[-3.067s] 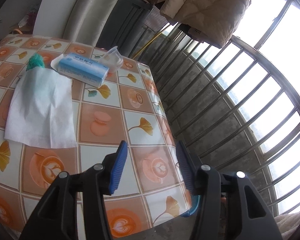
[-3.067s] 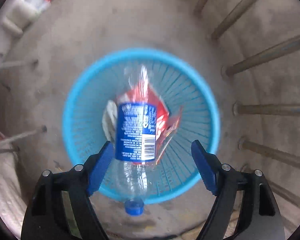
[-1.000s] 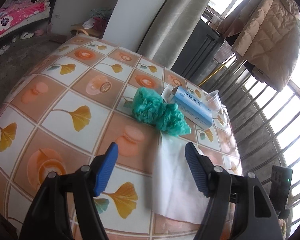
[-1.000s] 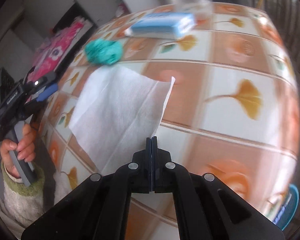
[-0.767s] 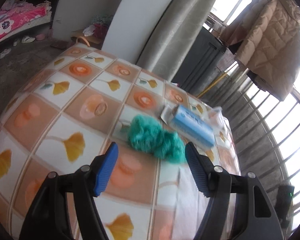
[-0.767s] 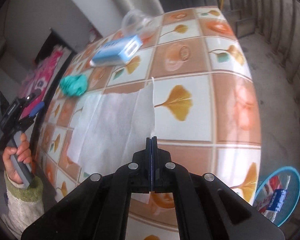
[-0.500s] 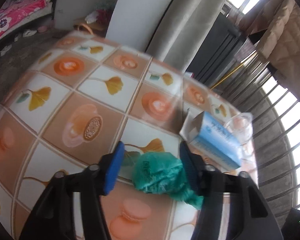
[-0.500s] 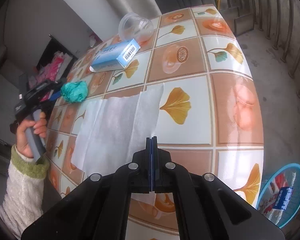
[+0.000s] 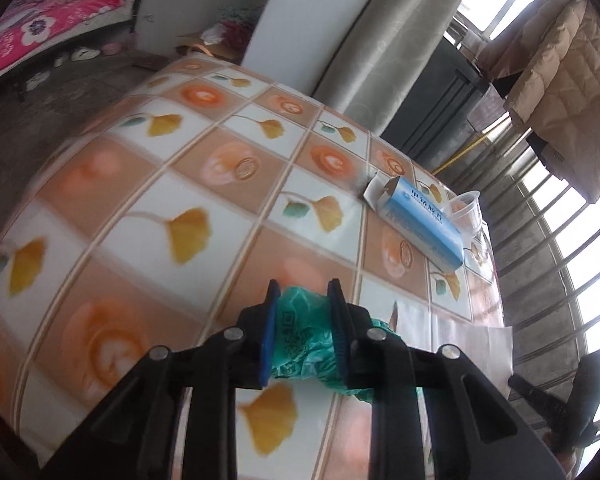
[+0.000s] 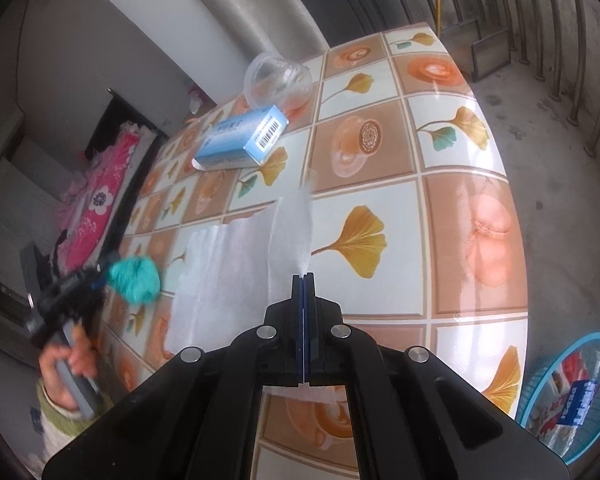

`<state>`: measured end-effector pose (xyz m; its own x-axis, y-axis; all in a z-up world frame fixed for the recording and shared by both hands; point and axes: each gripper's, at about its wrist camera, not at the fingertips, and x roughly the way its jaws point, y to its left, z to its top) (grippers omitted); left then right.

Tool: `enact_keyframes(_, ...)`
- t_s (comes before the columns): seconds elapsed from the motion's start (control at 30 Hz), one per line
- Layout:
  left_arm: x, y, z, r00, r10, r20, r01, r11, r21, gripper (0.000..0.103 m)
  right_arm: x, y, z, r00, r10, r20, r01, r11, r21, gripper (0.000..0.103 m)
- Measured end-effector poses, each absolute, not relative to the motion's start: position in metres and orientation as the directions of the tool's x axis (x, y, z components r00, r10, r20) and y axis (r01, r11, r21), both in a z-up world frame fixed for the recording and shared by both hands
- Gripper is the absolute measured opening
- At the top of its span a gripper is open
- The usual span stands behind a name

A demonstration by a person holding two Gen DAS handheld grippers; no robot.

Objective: Collect trash

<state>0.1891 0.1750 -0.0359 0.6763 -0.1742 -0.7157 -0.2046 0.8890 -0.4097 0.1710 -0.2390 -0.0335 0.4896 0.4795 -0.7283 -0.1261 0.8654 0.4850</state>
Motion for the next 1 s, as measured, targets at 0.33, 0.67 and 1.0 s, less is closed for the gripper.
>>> enact_keyframes(0.33, 0.118, 0.169, -0.039, 0.712, -0.127, -0.690, -0.264, 0.863, -0.431, 0.025, 0.182, -0.158, -0.002, 0.402, 0.696, -0.595, -0.328, 0.716, 0.616, 0.000)
enact_keyframes(0.67, 0.090, 0.163, -0.042, 0.715, -0.212, -0.666, -0.184, 0.862, -0.472, 0.047, 0.195, -0.102, -0.025, 0.301, 0.659, -0.690, -0.379, 0.746, 0.548, 0.047)
enact_keyframes(1.0, 0.082, 0.171, -0.040, 0.737, -0.253, -0.626, -0.110, 0.870, -0.481, 0.056, 0.197, -0.145, -0.044, 0.367, 0.534, -0.762, -0.212, 0.846, 0.490, 0.055)
